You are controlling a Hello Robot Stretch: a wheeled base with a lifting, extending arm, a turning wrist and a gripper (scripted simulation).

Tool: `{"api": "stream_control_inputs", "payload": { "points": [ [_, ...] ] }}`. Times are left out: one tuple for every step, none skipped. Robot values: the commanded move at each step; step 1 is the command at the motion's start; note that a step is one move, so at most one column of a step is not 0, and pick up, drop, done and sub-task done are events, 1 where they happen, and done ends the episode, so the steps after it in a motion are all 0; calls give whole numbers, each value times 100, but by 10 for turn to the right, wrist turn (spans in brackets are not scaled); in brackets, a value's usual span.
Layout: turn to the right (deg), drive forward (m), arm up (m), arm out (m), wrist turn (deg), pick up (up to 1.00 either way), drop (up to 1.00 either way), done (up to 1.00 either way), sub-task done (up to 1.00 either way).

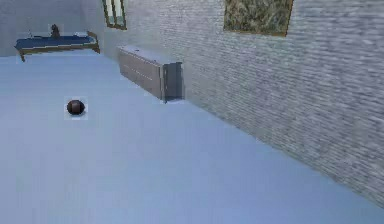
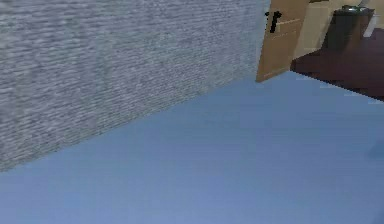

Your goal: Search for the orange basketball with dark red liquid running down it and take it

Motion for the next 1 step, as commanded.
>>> {"api": "stream_control_inputs", "payload": {
  "points": [
    [450,0,0,0,0,0,0,0,0]
  ]
}}
